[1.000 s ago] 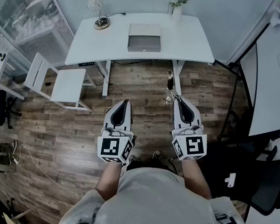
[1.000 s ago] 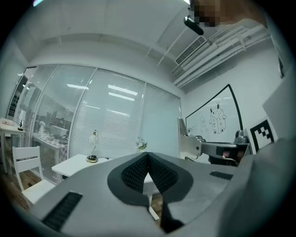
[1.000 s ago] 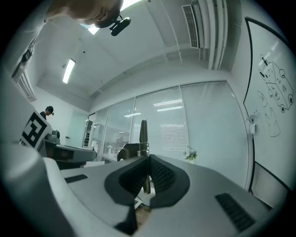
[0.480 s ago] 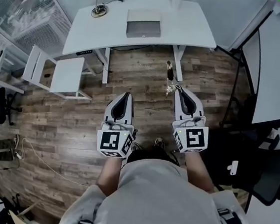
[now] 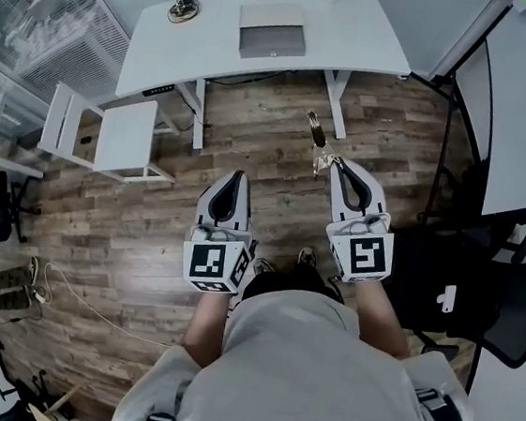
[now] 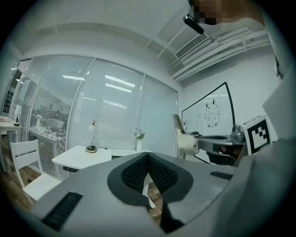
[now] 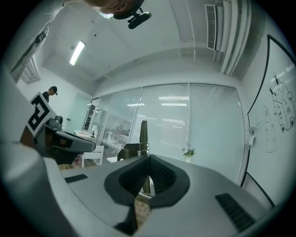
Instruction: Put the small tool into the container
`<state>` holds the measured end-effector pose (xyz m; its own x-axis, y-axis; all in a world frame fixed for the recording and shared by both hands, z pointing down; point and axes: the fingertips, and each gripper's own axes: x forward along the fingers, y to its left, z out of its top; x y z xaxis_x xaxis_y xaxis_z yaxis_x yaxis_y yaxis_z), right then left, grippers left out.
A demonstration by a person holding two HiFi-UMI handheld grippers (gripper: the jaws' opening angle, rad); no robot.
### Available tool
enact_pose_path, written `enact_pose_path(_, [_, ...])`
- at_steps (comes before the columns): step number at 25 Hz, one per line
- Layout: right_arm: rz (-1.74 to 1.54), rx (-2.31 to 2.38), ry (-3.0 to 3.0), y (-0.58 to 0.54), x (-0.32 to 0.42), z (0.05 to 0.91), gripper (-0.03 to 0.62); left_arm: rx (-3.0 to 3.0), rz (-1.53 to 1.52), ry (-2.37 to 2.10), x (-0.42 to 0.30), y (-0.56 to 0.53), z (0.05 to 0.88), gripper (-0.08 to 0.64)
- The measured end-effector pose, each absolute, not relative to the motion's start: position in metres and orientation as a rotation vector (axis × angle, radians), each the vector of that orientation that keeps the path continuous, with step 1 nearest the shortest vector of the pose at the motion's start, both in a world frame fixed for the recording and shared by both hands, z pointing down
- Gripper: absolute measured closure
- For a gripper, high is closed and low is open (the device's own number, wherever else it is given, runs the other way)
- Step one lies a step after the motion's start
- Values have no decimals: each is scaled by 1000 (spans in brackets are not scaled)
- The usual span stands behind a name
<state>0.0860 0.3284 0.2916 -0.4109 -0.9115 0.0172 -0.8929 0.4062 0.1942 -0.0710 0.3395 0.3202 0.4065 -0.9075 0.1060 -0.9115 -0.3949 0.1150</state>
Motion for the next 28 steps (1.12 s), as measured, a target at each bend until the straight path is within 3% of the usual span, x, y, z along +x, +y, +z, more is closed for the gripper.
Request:
enact_pose_path(12, [-190,1628,-2452,312,70,316,565,2454,8,-1541,-94,319,351,537])
enact_pose_path(28, [-133,1507,-2528,132,106,338,565,2430,142,-1602,-47,146,361,537])
